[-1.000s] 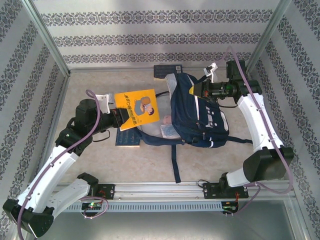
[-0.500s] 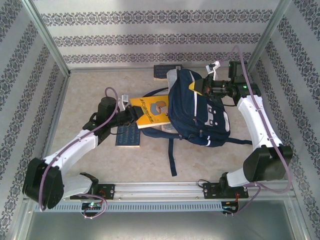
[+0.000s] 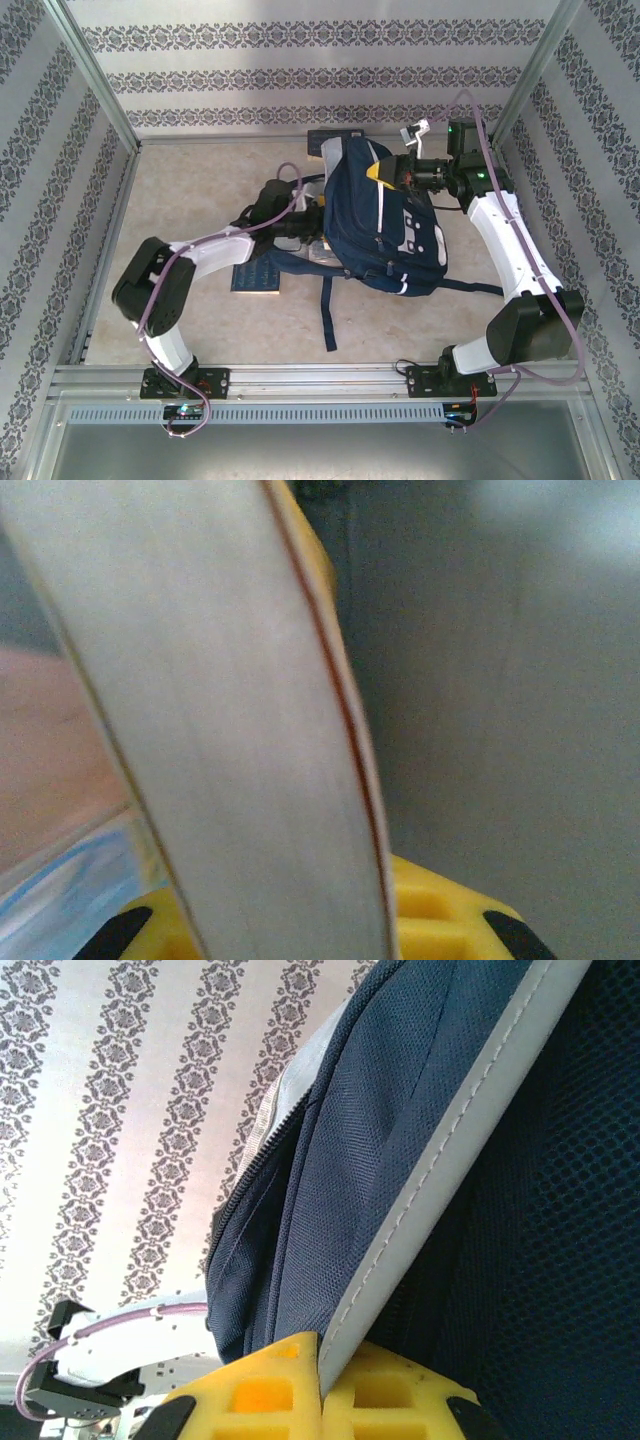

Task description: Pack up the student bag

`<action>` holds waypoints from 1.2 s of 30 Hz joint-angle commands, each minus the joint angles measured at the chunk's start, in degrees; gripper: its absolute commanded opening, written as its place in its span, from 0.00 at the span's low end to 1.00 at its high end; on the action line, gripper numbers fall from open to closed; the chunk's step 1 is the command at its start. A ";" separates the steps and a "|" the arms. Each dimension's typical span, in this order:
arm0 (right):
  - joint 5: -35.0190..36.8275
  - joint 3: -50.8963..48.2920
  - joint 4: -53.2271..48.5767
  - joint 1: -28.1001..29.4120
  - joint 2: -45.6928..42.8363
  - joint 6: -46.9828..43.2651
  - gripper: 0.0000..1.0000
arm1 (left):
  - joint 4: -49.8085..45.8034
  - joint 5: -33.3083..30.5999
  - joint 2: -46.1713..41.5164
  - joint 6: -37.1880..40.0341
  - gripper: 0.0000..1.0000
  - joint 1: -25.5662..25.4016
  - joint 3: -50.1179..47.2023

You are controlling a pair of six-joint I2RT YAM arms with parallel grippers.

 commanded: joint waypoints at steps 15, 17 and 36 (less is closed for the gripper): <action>6.21 0.37 4.82 -3.62 -5.34 -2.00 0.00 | -21.15 -2.95 2.05 16.43 0.82 -5.67 15.54; 8.15 1.30 0.69 -4.30 -5.55 -5.17 0.00 | -22.92 -3.44 -1.01 17.77 0.85 -4.37 13.86; 30.52 9.50 -19.62 -5.23 -10.85 -19.97 0.00 | -47.71 -22.12 -27.74 35.25 0.88 3.59 6.87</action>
